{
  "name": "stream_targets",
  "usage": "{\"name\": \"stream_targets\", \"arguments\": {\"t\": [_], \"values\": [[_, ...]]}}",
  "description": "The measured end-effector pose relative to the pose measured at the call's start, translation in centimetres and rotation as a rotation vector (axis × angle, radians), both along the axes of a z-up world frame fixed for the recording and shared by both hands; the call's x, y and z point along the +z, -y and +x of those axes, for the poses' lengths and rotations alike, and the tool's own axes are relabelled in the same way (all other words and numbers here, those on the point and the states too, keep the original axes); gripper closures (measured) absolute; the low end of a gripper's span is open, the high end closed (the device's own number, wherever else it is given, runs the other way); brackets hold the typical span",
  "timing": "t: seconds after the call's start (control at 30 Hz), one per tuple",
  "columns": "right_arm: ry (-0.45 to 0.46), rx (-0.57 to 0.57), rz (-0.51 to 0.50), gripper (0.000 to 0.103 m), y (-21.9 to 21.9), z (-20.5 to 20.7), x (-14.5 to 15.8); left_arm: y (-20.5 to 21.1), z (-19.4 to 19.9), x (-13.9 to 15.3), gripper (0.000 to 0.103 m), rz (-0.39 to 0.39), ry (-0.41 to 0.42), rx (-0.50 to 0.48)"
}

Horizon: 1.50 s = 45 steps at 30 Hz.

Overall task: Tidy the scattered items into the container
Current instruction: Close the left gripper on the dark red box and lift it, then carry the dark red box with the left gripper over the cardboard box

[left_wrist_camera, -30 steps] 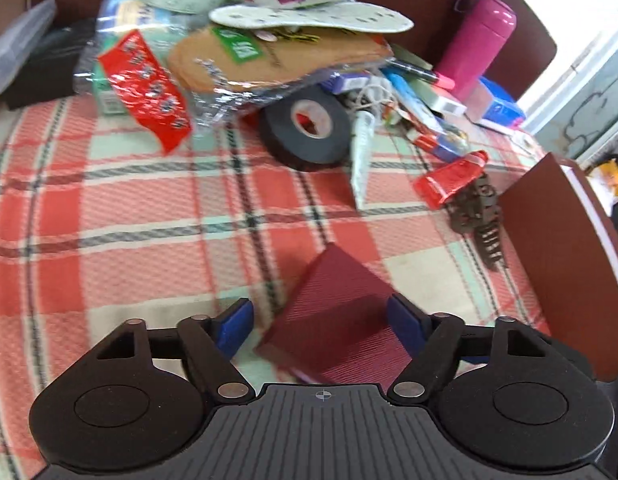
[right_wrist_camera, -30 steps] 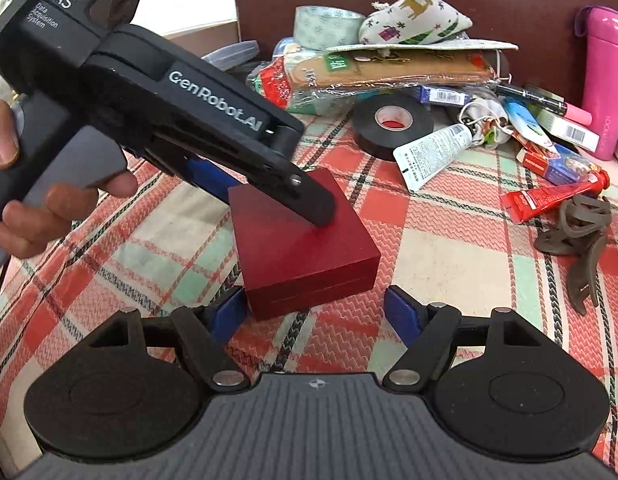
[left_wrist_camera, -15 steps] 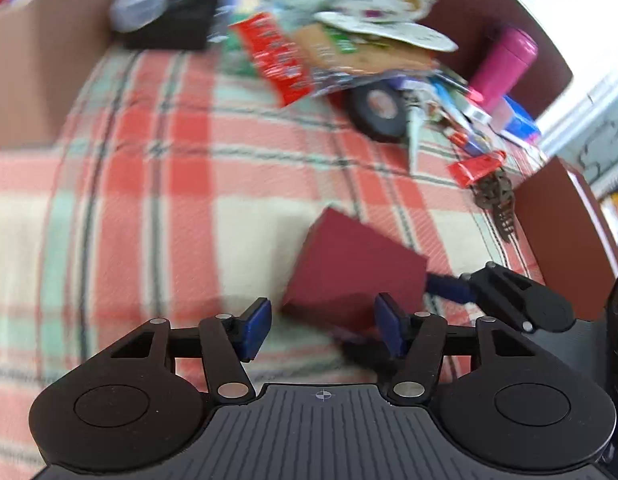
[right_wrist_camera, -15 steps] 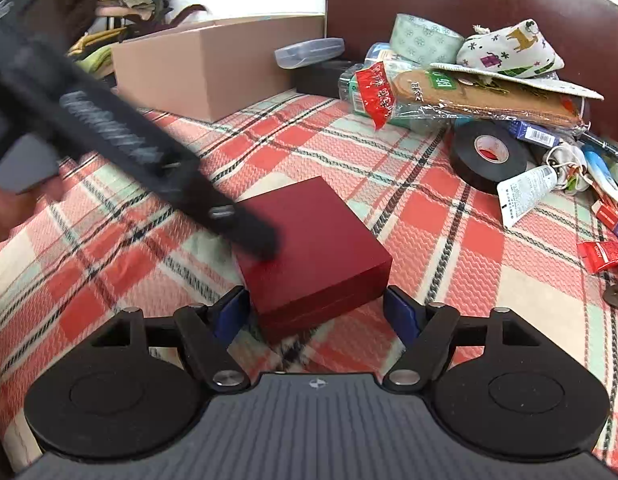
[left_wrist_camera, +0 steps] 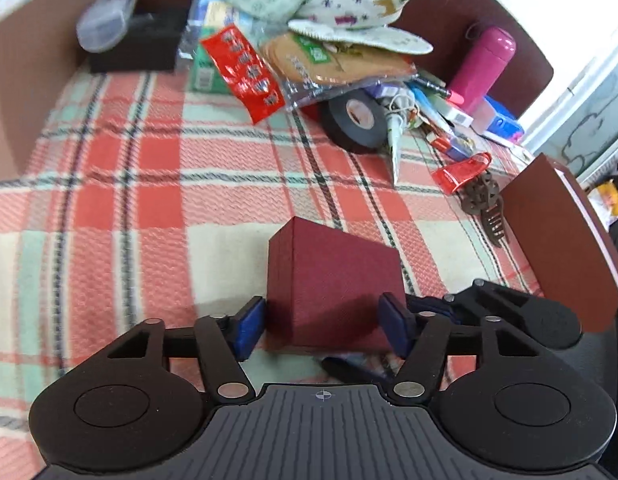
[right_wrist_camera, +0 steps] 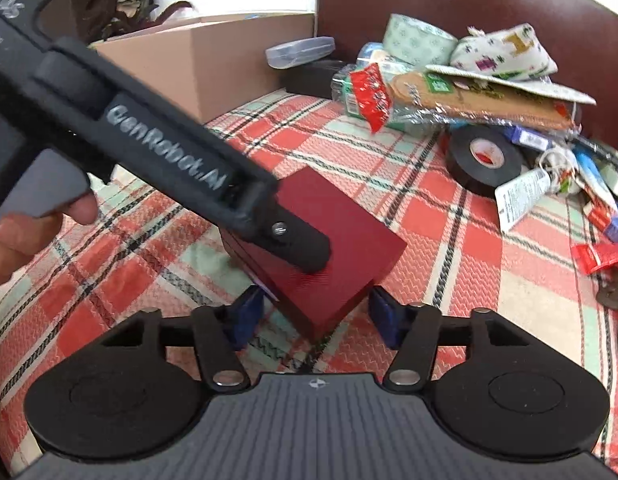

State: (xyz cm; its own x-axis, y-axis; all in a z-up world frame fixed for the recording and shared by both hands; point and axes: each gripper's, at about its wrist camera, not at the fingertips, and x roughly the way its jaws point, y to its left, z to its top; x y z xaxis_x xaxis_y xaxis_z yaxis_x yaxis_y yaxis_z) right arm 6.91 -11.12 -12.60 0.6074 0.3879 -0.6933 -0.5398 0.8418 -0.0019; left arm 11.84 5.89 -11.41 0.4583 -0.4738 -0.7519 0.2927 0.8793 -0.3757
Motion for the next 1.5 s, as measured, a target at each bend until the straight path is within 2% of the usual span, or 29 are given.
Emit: {"name": "stream_targets", "arguments": {"t": [0.07, 0.33, 0.67, 0.83, 1.0, 1.17, 1.4, 1.43, 1.47, 1.5], "values": [[0.009, 0.015, -0.006, 0.044, -0.7, -0.1, 0.3, -1.0, -0.5, 0.4, 0.049, -0.002, 0.016, 0.024], [0.075, 0.094, -0.030, 0.045, -4.5, -0.7, 1.9, -5.6, -2.2, 2.5, 0.050, -0.028, 0.074, 0.122], [0.204, 0.250, -0.033, 0.045, -11.8, 1.2, 7.5, -13.3, -3.3, 8.1, 0.050, -0.038, 0.237, 0.289], [0.254, 0.304, -0.003, 0.045, -16.3, 3.6, 10.6, -17.7, -2.5, 11.1, 0.050, -0.026, 0.313, 0.365], [0.287, 0.327, 0.005, 0.045, -21.4, 6.2, 12.5, -22.1, 0.1, 13.2, 0.050, 0.009, 0.346, 0.403], [0.261, 0.327, 0.045, 0.045, -25.8, 9.8, 13.0, -26.3, 3.8, 13.4, 0.050, 0.031, 0.354, 0.418], [0.206, 0.323, 0.027, 0.044, -31.4, 13.9, 11.3, -30.6, 8.2, 11.7, 0.049, 0.052, 0.310, 0.443], [0.190, 0.320, 0.033, 0.042, -31.9, 14.3, 11.0, -31.1, 8.7, 11.2, 0.048, 0.053, 0.296, 0.448], [0.166, 0.318, 0.051, 0.039, -32.3, 14.8, 10.6, -31.7, 9.1, 10.7, 0.033, 0.053, 0.280, 0.452], [0.139, 0.319, 0.079, 0.036, -32.6, 15.3, 10.4, -32.2, 9.4, 10.2, 0.029, 0.058, 0.262, 0.475]]}}
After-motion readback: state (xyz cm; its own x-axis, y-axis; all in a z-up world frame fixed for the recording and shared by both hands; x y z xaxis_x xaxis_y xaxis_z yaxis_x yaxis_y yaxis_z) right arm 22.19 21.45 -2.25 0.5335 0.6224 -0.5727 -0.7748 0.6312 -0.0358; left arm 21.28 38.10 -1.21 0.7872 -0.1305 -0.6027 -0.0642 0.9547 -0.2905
